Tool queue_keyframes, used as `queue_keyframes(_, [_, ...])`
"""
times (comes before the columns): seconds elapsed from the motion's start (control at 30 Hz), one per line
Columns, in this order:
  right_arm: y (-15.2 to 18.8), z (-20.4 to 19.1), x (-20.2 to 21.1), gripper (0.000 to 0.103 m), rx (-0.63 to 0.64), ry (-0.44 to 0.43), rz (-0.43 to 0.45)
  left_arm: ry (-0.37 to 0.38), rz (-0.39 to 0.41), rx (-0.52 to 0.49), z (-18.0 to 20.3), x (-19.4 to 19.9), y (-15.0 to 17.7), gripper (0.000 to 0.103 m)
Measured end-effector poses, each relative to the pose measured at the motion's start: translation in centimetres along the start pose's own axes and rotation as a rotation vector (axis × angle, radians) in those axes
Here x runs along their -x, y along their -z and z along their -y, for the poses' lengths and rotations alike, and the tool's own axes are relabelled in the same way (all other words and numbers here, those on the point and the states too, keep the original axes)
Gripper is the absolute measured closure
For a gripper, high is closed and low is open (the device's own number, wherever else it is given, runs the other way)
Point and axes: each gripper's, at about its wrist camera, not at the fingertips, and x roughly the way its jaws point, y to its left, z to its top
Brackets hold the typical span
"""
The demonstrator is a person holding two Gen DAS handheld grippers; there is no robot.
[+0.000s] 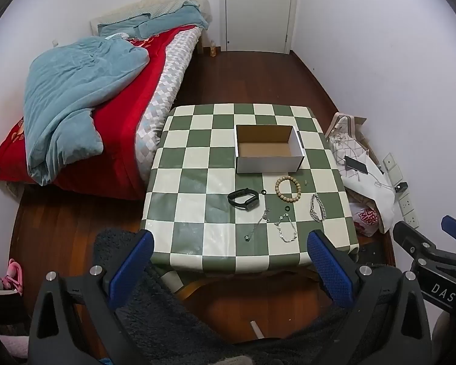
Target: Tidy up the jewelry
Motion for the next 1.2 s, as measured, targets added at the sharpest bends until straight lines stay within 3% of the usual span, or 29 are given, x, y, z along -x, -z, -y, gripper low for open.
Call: queue_keyframes(1.2, [0.04,-0.29,0.49,0.000,0.008,-0.008,0.003,-0.006,-0.001,0.001,0.18,0.37,0.15,0.000])
